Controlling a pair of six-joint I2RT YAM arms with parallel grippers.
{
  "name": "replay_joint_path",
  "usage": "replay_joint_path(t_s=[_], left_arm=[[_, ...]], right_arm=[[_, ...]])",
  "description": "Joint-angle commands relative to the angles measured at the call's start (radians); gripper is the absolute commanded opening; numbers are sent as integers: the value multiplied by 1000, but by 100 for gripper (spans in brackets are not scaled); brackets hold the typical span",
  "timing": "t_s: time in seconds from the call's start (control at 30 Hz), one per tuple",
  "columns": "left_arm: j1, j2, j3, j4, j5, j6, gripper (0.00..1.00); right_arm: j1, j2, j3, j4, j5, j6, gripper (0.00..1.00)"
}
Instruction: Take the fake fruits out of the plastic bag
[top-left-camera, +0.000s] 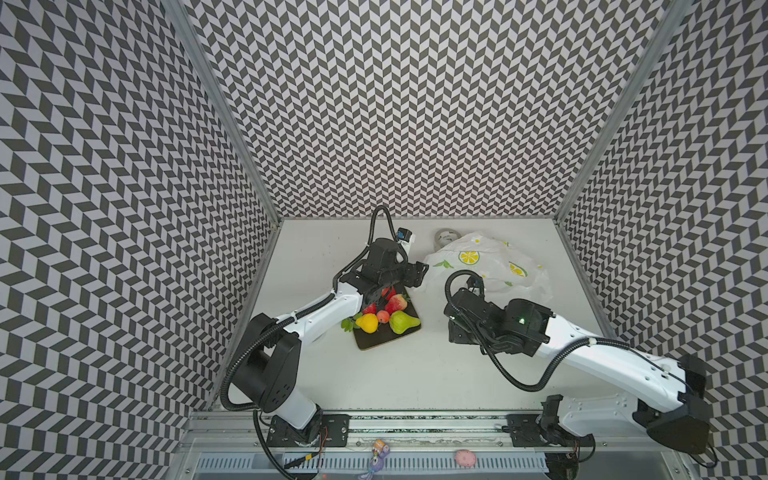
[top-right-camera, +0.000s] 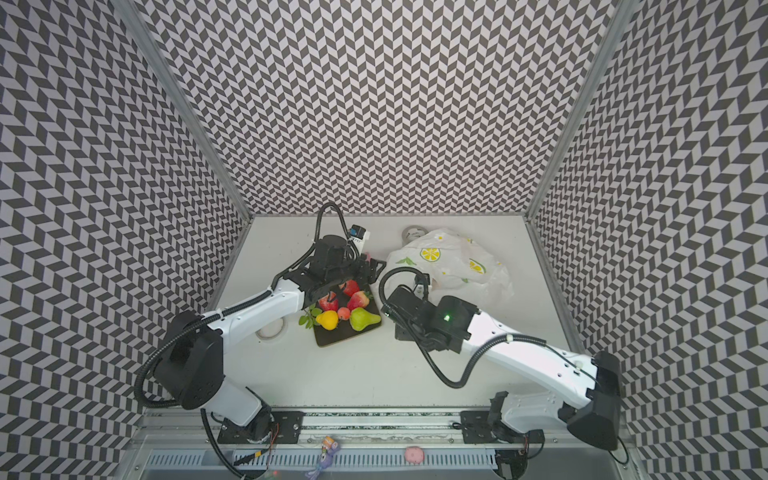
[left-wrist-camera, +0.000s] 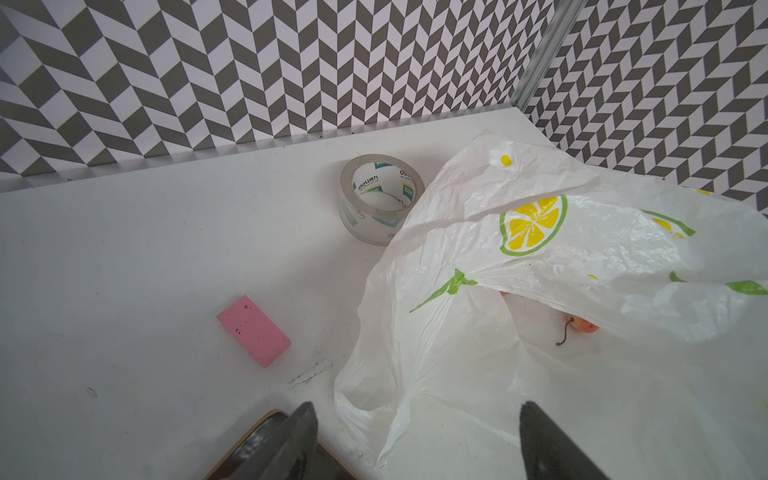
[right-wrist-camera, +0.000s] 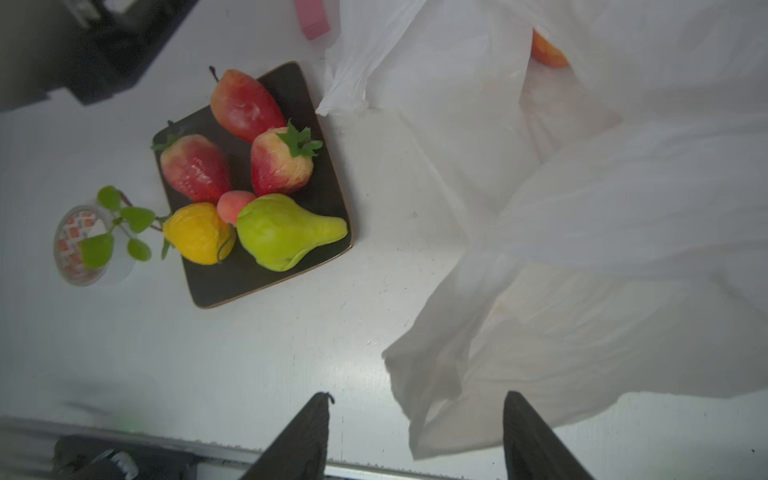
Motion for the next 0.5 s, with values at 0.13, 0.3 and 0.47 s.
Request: replay_joint_path(t_s=[0.13,0.3,0.47], left_arm=[[-3,43,59,-13,-3,-20,77],[-26,77,69,-18,32,-18,77],[-101,186,144,-62,68,4,77]], right_arm=[[-80,79,-11,136,147,-16,48],[-87,35,-59,93,98,6,18],[-87,-145,-265,28,-26,118,12]])
